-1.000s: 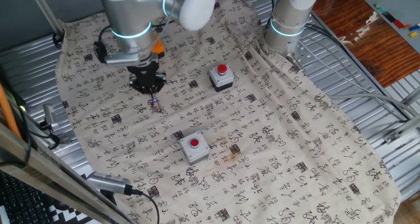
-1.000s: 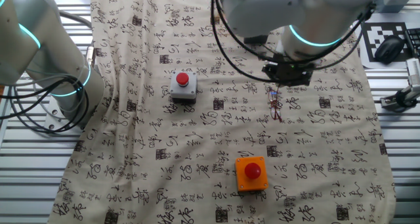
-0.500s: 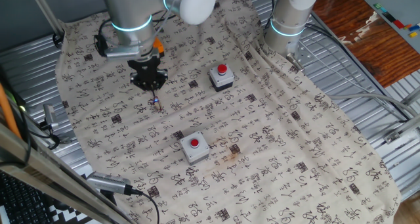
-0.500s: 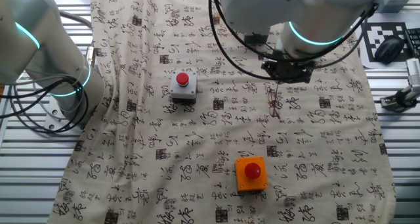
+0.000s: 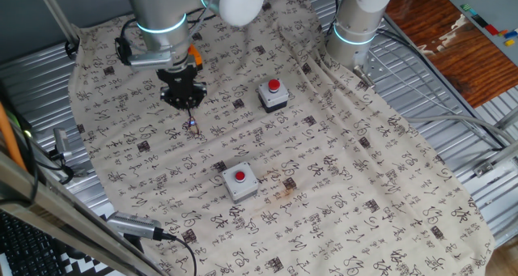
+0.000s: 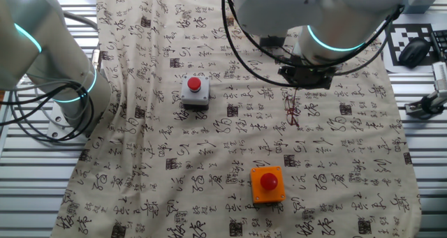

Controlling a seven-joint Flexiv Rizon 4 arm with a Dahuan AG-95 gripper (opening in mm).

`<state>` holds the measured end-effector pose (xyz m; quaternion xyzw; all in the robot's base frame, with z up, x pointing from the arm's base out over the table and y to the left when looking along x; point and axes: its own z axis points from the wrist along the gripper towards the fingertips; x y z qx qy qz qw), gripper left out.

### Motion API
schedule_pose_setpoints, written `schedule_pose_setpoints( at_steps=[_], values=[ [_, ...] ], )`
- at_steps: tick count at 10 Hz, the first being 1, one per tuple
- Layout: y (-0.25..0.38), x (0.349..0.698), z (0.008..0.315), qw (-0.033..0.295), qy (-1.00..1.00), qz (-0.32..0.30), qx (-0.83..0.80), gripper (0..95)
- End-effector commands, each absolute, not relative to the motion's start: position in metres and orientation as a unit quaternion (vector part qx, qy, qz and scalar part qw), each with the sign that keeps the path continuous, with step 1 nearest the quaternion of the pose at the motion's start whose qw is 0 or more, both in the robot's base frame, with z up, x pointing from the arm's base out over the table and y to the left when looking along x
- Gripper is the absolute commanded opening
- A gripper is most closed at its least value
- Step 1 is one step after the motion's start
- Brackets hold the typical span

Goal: Unfold the leg of the glasses (with one hand)

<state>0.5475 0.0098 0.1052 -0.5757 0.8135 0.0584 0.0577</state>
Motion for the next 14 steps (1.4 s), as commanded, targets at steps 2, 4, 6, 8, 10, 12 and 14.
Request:
schedule_pose_setpoints(
  at_steps=[2, 4, 6, 8, 10, 12, 14],
  values=[
    [0.012, 0.552, 0.112, 0.064, 0.810, 0.072, -0.579, 0.0],
    [0.013, 0.551, 0.112, 0.061, 0.809, 0.067, -0.580, 0.0],
    [0.013, 0.552, 0.112, 0.063, 0.807, 0.069, -0.583, 0.0],
    [0.014, 0.552, 0.114, 0.066, 0.804, 0.071, -0.587, 0.0],
    [0.014, 0.550, 0.121, 0.066, 0.805, 0.072, -0.586, 0.0],
    [0.011, 0.550, 0.128, 0.064, 0.805, 0.071, -0.586, 0.0],
    [0.007, 0.549, 0.134, 0.064, 0.803, 0.072, -0.588, 0.0]
  ],
)
